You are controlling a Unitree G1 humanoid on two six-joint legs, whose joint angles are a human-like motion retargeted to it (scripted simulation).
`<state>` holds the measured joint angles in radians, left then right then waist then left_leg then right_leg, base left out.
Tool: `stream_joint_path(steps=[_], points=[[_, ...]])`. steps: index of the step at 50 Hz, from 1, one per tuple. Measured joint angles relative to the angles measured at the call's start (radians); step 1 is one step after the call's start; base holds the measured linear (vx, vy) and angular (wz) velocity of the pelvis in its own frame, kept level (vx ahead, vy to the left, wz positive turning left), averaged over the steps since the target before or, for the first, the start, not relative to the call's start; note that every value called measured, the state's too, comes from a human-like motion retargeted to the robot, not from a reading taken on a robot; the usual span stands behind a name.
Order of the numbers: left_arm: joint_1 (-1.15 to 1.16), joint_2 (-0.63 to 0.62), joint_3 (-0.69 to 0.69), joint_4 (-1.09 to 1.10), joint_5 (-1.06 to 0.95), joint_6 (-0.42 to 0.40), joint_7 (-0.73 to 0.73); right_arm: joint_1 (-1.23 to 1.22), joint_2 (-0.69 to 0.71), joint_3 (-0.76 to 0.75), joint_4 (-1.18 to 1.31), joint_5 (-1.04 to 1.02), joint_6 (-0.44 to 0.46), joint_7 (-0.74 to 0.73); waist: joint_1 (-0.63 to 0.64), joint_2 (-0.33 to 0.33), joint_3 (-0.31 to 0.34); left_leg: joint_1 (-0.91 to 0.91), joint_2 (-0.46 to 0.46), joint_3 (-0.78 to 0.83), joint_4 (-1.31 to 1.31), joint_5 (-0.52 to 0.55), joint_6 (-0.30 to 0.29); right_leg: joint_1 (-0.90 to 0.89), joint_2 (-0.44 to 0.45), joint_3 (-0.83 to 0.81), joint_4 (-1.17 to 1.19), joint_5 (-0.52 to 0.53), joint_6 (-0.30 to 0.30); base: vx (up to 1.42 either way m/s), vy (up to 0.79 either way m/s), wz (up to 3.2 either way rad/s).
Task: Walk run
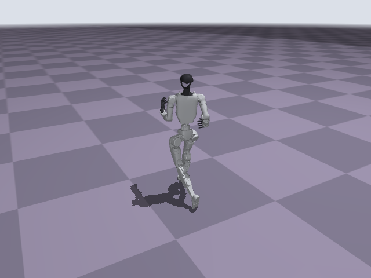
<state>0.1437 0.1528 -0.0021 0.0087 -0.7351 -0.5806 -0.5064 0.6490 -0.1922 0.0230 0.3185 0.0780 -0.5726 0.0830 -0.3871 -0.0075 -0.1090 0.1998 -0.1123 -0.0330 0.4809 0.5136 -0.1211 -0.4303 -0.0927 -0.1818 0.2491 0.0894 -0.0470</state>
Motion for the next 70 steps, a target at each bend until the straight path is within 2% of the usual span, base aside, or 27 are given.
stream_joint_path(steps=[2,3,7,10,16,20,22,24,25,27,29,32,36,40,43,45,47,48,50,52,53,55,57,59,63,68,70], points=[[0.094,-0.042,0.039,0.098,0.092,0.001,-0.068,-0.087,0.098,0.033,0.037,0.093,0.013,0.009,0.045,0.039,0.025,-0.122,0.102,0.065,0.337,0.010,-0.011,0.012,0.142,0.144,0.133,-0.146,-0.046,1.39,-0.58,-0.11],[0.120,-0.080,0.040,0.176,0.140,0.017,-0.077,-0.151,0.159,0.001,0.062,0.161,0.032,0.055,0.044,0.048,0.041,-0.183,0.125,0.025,0.463,0.010,-0.020,0.039,0.124,0.085,0.138,-0.165,-0.046,1.12,-0.35,0.81],[0.244,-0.243,0.126,0.380,0.020,0.137,-0.195,-0.330,0.245,0.095,0.030,0.377,0.020,0.089,0.068,-0.009,0.034,-0.355,0.133,0.189,0.489,-0.196,0.163,0.162,0.091,0.118,0.065,-0.192,-0.059,0.91,-0.10,-0.03],[0.327,-0.248,0.191,0.450,-0.098,0.160,-0.226,-0.408,0.184,0.127,-0.055,0.390,-0.011,0.073,0.154,-0.041,0.045,-0.479,0.078,0.273,0.361,-0.371,0.203,0.261,0.087,0.142,-0.053,-0.137,-0.055,0.81,0.03,-0.49],[0.429,-0.090,0.261,0.417,-0.005,0.073,-0.239,-0.463,-0.018,0.121,-0.309,0.207,0.003,0.051,0.328,-0.041,0.101,-0.561,-0.034,0.308,-0.170,-0.455,0.269,0.448,0.142,-0.010,-0.181,-0.097,-0.046,0.87,-0.07,-0.15],[0.409,-0.060,0.258,0.379,0.015,0.067,-0.226,-0.462,-0.107,0.068,-0.405,0.116,0.016,-0.002,0.394,-0.037,0.107,-0.555,-0.057,0.455,-0.358,-0.532,0.263,0.544,0.191,-0.039,-0.173,-0.132,-0.041,0.91,-0.08,0.42],[0.372,-0.092,0.247,0.378,0.023,0.056,-0.190,-0.460,-0.108,0.059,-0.391,0.093,0.022,-0.017,0.406,-0.048,0.093,-0.523,-0.044,0.544,-0.357,-0.513,0.333,0.573,0.195,-0.060,-0.132,-0.087,-0.016,0.99,-0.28,0.06],[0.322,-0.153,0.243,0.384,0.026,0.045,-0.138,-0.460,-0.087,0.070,-0.334,0.097,0.033,-0.004,0.438,-0.091,0.077,-0.477,-0.005,0.597,-0.309,-0.547,0.383,0.597,0.169,-0.068,-0.060,0.048,0.014,1.01,-0.72,-0.86],[0.293,-0.189,0.240,0.387,0.026,0.039,-0.110,-0.458,-0.069,0.073,-0.296,0.105,0.039,0.013,0.445,-0.110,0.065,-0.453,0.004,0.597,-0.289,-0.618,0.383,0.603,0.145,-0.112,-0.012,0.142,0.041,1.30,-0.43,-0.42],[0.218,-0.269,0.215,0.392,-0.002,0.034,-0.059,-0.431,-0.029,0.062,-0.204,0.096,0.033,0.089,0.437,-0.088,0.031,-0.525,-0.002,0.360,-0.195,-0.680,0.383,0.545,0.115,-0.208,0.146,0.341,0.103,1.31,0.17,0.38],[0.133,-0.323,0.194,0.389,-0.056,0.054,-0.047,-0.387,-0.008,0.069,-0.127,0.045,0.039,0.121,0.407,-0.063,0.030,-0.506,0.028,0.370,-0.121,-0.724,0.383,0.437,0.141,-0.099,0.394,0.434,0.131,0.92,0.26,0.97],[0.049,-0.318,0.084,0.370,-0.115,0.092,-0.075,-0.332,0.009,0.070,-0.036,-0.041,0.031,0.092,0.365,0.031,0.031,-0.407,0.078,0.343,-0.155,-0.738,0.383,0.300,0.276,0.029,0.532,0.371,0.091,0.87,0.29,1.76],[0.031,-0.210,-0.015,0.333,-0.051,0.131,-0.143,-0.244,0.020,0.050,0.000,-0.132,0.009,0.035,0.281,0.111,0.036,-0.324,0.055,0.185,-0.226,-0.693,0.383,0.168,0.172,-0.019,0.503,0.179,-0.031,0.84,0.23,2.28],[0.041,-0.074,-0.053,0.281,0.049,0.111,-0.139,-0.168,0.040,0.035,-0.027,-0.195,-0.002,-0.029,0.154,0.133,0.029,-0.246,-0.019,-0.008,-0.275,-0.644,0.383,0.091,0.062,-0.028,0.225,0.058,-0.040,0.79,0.09,2.79],[0.047,-0.017,-0.044,0.273,0.084,0.093,-0.133,-0.147,0.062,0.031,-0.046,-0.217,-0.002,-0.055,0.105,0.094,0.036,-0.178,-0.095,-0.125,-0.274,-0.646,0.383,0.059,0.048,0.123,-0.026,0.006,0.023,0.66,-0.04,2.23],[0.055,0.001,-0.022,0.287,0.103,0.096,-0.136,-0.151,0.078,0.041,-0.052,-0.223,0.001,-0.062,0.102,0.054,0.051,-0.118,-0.138,-0.180,-0.268,-0.656,0.383,0.047,0.037,0.241,-0.145,-0.040,0.107,0.84,-0.17,1.48],[0.075,0.002,0.009,0.313,0.113,0.106,-0.146,-0.172,0.088,0.066,-0.046,-0.224,0.010,-0.056,0.131,0.009,0.069,-0.057,-0.162,-0.192,-0.240,-0.665,0.375,0.069,0.079,0.467,-0.214,-0.034,0.297,1.00,-0.43,0.62],[0.092,-0.002,0.021,0.326,0.112,0.112,-0.149,-0.187,0.091,0.077,-0.038,-0.224,0.013,-0.049,0.154,-0.006,0.083,-0.022,-0.142,-0.191,-0.201,-0.685,0.352,0.073,0.097,0.349,-0.205,0.015,0.306,1.00,-0.39,0.50],[0.128,-0.040,0.039,0.346,0.105,0.123,-0.155,-0.228,0.084,0.084,-0.025,-0.230,0.015,-0.024,0.163,-0.033,0.076,-0.012,-0.213,-0.192,-0.165,-0.603,0.354,0.067,-0.011,0.279,-0.155,0.083,0.308,0.86,0.19,1.00],[0.164,-0.091,0.072,0.388,0.103,0.137,-0.173,-0.270,0.080,0.096,0.000,-0.240,0.024,0.009,0.162,-0.015,0.051,-0.063,-0.214,-0.168,-0.039,-0.455,0.266,0.059,-0.014,0.216,-0.059,-0.002,0.238,0.82,0.10,1.54],[0.168,-0.124,0.084,0.417,0.110,0.145,-0.193,-0.296,0.079,0.091,0.012,-0.241,0.029,0.019,0.157,0.008,0.047,-0.107,-0.190,-0.158,0.043,-0.374,0.176,0.061,0.034,0.362,-0.017,-0.046,0.223,0.74,0.07,2.17],[0.182,-0.186,0.092,0.464,0.137,0.158,-0.207,-0.334,0.073,0.085,0.031,-0.224,0.038,0.039,0.147,0.039,0.041,-0.200,-0.097,-0.062,0.206,-0.305,-0.043,0.091,0.030,0.308,0.002,-0.088,0.172,0.71,0.16,2.49],[0.192,-0.232,0.098,0.475,0.136,0.161,-0.207,-0.368,0.062,0.109,0.031,-0.193,0.040,0.041,0.155,-0.002,0.027,-0.254,-0.065,0.103,0.265,-0.264,-0.137,0.119,-0.102,0.164,0.001,-0.109,0.171,0.68,0.20,2.27],[0.207,-0.228,0.100,0.473,0.121,0.157,-0.215,-0.393,0.054,0.133,0.022,-0.157,0.031,0.040,0.198,-0.029,0.031,-0.327,-0.003,0.179,0.345,-0.337,-0.090,0.170,-0.123,0.055,-0.024,-0.107,0.136,0.41,-0.04,1.77],[0.209,-0.192,0.104,0.458,0.149,0.143,-0.207,-0.445,0.006,0.169,-0.014,-0.137,0.027,0.058,0.328,-0.063,0.072,-0.487,0.051,0.308,0.367,-0.455,0.013,0.278,-0.138,-0.040,-0.094,-0.085,0.137,0.31,0.07,1.40],[0.177,-0.163,0.104,0.429,0.166,0.111,-0.153,-0.456,-0.013,0.132,-0.042,-0.199,0.068,0.112,0.410,-0.055,0.093,-0.611,0.074,0.412,0.105,-0.625,0.117,0.410,-0.074,-0.225,-0.162,-0.105,0.145,0.45,0.05,1.95],[0.161,-0.169,0.097,0.425,0.169,0.101,-0.129,-0.438,0.003,0.099,-0.041,-0.221,0.076,0.101,0.405,-0.043,0.083,-0.603,0.122,0.637,-0.054,-0.668,0.166,0.457,-0.030,-0.305,-0.182,-0.125,0.157,0.42,-0.01,2.63]])
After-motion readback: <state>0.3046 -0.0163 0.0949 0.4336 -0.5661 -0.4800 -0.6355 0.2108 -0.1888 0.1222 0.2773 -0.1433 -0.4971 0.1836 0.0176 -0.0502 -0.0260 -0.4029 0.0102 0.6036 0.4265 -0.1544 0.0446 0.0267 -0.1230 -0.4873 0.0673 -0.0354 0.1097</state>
